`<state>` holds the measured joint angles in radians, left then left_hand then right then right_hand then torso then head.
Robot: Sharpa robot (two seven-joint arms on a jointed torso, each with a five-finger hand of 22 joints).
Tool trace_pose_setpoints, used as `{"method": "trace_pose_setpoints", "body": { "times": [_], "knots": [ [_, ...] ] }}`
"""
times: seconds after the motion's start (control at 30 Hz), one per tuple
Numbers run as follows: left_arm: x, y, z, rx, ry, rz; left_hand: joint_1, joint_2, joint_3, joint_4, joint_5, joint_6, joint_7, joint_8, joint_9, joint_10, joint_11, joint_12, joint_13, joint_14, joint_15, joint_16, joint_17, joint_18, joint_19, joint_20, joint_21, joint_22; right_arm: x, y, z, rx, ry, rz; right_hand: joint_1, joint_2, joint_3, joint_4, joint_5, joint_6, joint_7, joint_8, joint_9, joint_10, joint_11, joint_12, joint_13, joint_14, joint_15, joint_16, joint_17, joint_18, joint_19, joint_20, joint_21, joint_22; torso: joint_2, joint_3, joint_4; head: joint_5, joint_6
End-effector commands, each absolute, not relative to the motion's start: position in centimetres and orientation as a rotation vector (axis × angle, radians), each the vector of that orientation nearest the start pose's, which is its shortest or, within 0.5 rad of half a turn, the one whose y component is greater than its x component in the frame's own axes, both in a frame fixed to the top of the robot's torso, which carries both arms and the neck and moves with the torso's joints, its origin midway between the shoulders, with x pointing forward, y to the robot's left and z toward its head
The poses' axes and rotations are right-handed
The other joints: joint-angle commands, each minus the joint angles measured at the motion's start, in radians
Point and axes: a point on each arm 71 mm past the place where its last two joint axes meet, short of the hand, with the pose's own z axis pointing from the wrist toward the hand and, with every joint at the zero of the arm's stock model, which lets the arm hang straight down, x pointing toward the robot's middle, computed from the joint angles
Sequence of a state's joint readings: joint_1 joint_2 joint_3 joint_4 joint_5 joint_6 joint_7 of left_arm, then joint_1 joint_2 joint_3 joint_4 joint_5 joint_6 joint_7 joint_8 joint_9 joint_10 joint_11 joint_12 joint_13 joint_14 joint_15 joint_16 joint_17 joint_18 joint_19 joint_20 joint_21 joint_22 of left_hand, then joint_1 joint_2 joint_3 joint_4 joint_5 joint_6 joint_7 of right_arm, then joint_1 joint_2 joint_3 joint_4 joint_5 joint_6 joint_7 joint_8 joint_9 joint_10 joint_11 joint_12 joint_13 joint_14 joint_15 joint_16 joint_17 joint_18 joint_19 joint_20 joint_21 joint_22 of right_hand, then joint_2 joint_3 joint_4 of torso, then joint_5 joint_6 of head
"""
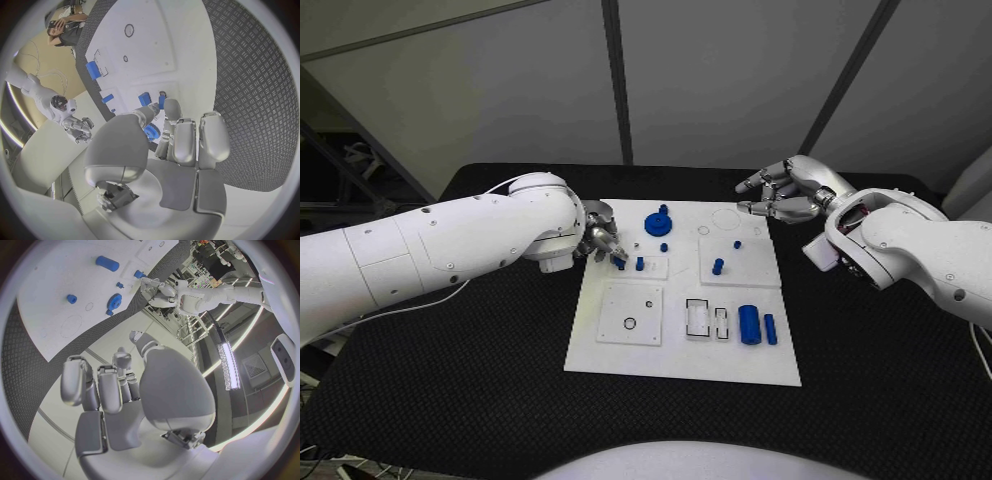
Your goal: Assemble the parts on the task board
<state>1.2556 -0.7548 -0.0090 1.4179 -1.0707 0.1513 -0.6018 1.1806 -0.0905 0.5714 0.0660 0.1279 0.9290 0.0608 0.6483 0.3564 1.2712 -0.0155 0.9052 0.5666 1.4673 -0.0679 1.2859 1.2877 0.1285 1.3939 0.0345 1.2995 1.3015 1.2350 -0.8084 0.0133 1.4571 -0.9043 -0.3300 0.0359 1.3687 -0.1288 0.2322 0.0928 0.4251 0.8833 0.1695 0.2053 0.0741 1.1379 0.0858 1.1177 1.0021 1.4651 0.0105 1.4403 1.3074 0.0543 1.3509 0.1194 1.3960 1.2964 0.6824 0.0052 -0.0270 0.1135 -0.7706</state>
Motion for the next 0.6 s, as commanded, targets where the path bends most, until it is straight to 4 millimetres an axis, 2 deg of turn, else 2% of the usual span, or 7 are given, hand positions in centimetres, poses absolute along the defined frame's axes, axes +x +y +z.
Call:
{"method": "trace_pose_setpoints", "body": {
  "times": [0.03,0.6],
  "knots": [
    [50.74,20.87,-19.94,-0.221,2.291,-0.292,0.000,0.002,0.120,-0.115,0.004,0.003,-0.007,0.007,0.000,0.013,-0.007,0.005,0.003,0.034,-0.009,0.005,0.001,-0.053,0.009,0.001,0.005,0.002,51.11,-20.27,-15.07,0.314,1.640,1.003,-0.007,0.005,0.000,0.005,0.005,0.004,0.000,0.006,-0.001,-0.001,-0.005,-0.003,-0.002,0.053,-0.004,-0.007,0.059,0.015,-0.007,-0.002,-0.004,-0.001,0.000,0.0002,0.0005,0.001,-0.002],
    [50.58,20.65,-20.10,-0.197,2.311,-0.286,-0.004,0.000,0.126,-0.115,0.005,0.003,-0.008,0.009,0.002,0.015,-0.008,0.007,0.005,0.034,-0.010,0.006,0.001,-0.053,0.010,0.001,0.007,0.004,51.10,-20.28,-15.08,0.313,1.641,1.004,-0.007,0.005,0.000,0.005,0.005,0.004,0.000,0.006,-0.001,-0.001,-0.005,-0.003,-0.002,0.053,-0.004,-0.007,0.059,0.015,-0.007,-0.002,-0.004,-0.001,-0.001,0.0001,0.0006,-0.001,-0.005]
  ]
}}
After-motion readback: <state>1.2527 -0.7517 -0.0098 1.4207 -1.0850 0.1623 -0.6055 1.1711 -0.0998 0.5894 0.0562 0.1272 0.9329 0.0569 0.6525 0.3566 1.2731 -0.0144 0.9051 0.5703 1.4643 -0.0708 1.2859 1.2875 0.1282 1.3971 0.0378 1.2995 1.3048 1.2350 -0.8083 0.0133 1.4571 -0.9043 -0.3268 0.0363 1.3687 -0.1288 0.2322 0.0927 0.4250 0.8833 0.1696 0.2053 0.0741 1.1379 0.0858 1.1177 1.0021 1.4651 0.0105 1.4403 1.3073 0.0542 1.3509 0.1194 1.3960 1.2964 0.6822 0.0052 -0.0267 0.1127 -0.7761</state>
